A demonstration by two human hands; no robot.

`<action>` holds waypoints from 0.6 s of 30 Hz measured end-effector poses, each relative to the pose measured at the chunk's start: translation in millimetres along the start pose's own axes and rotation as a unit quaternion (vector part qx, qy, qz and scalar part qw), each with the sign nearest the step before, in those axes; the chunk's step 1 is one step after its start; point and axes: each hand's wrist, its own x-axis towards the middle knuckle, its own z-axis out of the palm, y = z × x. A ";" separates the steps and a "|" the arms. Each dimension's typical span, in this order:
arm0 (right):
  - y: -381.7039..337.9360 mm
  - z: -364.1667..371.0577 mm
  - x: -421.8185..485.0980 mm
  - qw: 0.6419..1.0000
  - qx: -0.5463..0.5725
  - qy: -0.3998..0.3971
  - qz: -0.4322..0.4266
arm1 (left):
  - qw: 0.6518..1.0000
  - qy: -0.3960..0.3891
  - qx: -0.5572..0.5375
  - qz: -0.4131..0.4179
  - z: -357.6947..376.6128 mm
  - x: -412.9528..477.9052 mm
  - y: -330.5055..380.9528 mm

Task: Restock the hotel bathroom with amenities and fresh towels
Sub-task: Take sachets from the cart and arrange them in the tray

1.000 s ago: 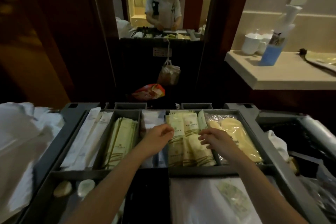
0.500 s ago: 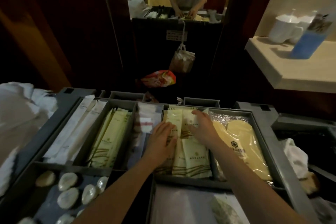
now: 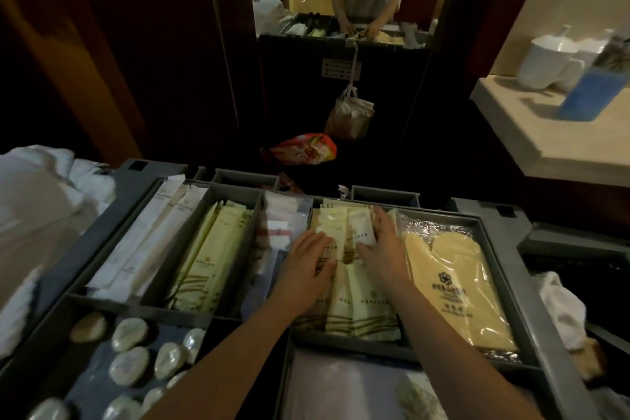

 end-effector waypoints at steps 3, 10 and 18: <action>1.8 -2.3 3.0 1.000 -0.008 -0.021 0.021 | 1.000 -0.003 -0.006 -0.006 -0.3 -0.7 1.3; -12.7 -18.5 9.3 0.990 0.088 0.113 0.007 | 1.000 -0.001 0.000 0.005 -0.2 -3.1 0.3; -31.8 -16.4 -15.0 0.990 0.137 -0.007 0.005 | 0.926 0.047 -0.358 -0.113 -21.3 -7.9 26.4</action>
